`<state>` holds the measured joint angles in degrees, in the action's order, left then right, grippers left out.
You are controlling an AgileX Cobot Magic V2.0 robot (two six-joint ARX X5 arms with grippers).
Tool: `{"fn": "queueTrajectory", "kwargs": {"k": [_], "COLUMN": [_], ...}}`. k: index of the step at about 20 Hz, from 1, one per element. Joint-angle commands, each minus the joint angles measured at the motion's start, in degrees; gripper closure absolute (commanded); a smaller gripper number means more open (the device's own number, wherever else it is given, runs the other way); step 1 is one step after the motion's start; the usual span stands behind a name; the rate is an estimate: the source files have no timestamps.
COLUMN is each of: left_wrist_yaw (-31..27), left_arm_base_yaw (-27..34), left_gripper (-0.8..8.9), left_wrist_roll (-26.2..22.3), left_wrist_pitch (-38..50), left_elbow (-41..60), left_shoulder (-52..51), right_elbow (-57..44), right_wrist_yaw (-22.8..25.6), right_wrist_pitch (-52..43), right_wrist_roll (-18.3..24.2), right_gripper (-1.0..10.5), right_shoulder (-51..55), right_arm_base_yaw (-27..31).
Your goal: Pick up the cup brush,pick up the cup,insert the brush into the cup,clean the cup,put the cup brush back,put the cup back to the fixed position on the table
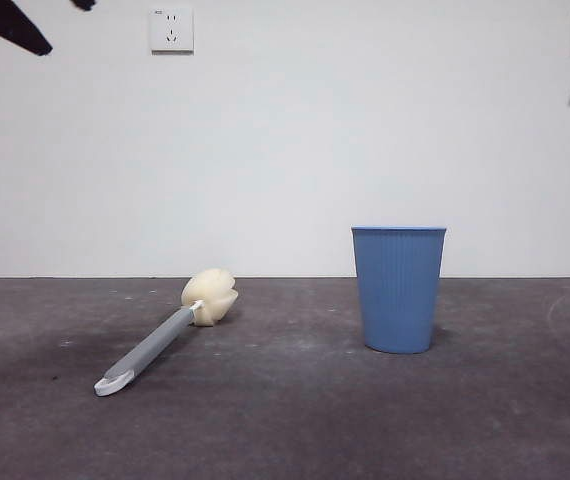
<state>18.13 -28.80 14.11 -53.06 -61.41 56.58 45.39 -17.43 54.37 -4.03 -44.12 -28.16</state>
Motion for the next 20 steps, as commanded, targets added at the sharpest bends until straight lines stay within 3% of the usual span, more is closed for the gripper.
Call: {"fn": "queueTrajectory", "kwargs": {"k": [1,4,16,18,20], "left_wrist_yaw": [0.3,0.0,-0.3,-4.4,-10.6], "left_arm_base_yaw": [-0.1,-0.1,-0.1,0.8,3.8], "left_gripper": [8.21,8.17,8.17,8.17,8.17], "left_wrist_roll": [-1.7,-2.0,-2.3,-7.1,-10.3], "left_wrist_pitch": [-0.7,-1.1,0.0,3.7,14.1], "left_elbow": [0.1,0.1,0.1,0.2,0.7], "left_shoulder": [-0.1,-0.1,-0.1,-2.0,-5.7], "right_elbow": [0.2,0.2,0.2,0.2,0.2], "right_wrist_yaw": [-0.6,-0.6,-0.2,-0.2,-0.2], "right_wrist_pitch": [-0.2,-0.2,-0.1,-0.1,-0.1], "right_wrist_roll": [-1.7,-6.3,-6.2,-6.2,-6.2], "right_gripper": [9.5,9.5,9.5,9.5,9.5], "right_shoulder": [2.0,3.3,3.3,3.3,3.3], "right_arm_base_yaw": [-0.1,-0.1,0.0,0.0,0.0]}}
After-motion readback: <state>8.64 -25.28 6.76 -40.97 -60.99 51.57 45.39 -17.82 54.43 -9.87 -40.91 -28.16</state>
